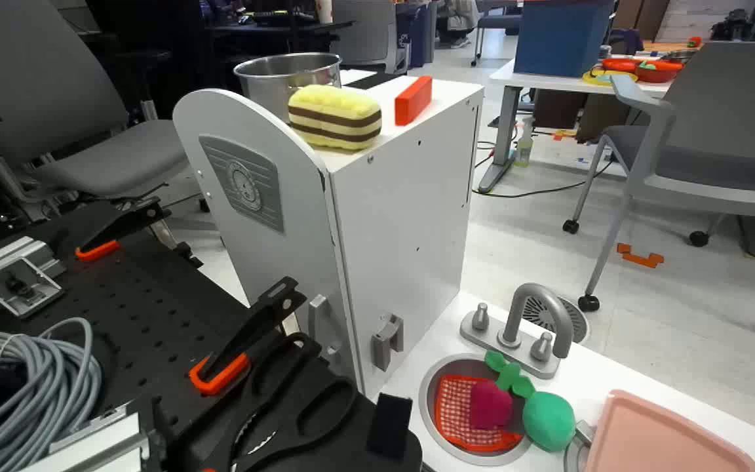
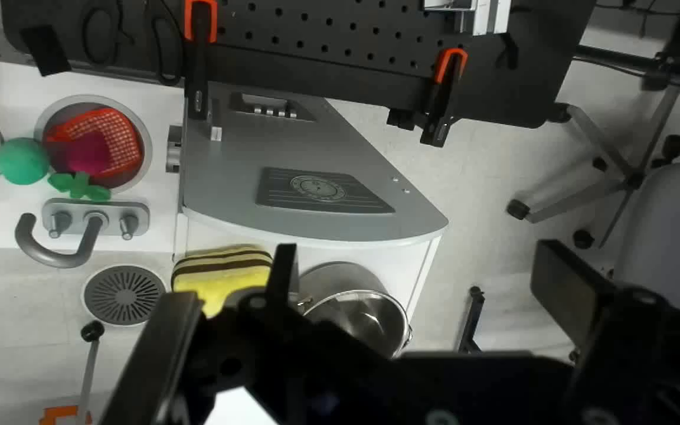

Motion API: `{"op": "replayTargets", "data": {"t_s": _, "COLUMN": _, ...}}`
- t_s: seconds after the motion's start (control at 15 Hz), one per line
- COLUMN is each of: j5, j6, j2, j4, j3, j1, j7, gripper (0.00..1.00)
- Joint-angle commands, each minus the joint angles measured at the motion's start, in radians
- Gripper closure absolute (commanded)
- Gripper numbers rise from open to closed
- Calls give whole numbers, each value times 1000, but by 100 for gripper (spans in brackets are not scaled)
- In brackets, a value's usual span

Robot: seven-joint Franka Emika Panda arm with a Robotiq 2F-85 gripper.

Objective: Pick up the orange object and put it in the pot

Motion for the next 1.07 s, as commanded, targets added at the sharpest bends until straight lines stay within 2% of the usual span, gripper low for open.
{"op": "replayTargets", "data": {"t_s": 0.0, "j5": 11, "j6": -3, "j2": 4, "j4": 2, "j3": 13, "j1": -14, "j7": -9, "gripper": 0}}
{"op": "replayTargets", "data": {"t_s": 0.53, "j5": 14, "j6": 35, "j2": 62, "j4": 44, "j3": 32, "j1": -7, "j7": 21, "gripper": 0}}
{"op": "replayTargets", "data": {"t_s": 1.0, "j5": 7, "j6": 96, "j2": 174, "j4": 114, "j3": 74, "j1": -15, "j7": 87, "gripper": 0}}
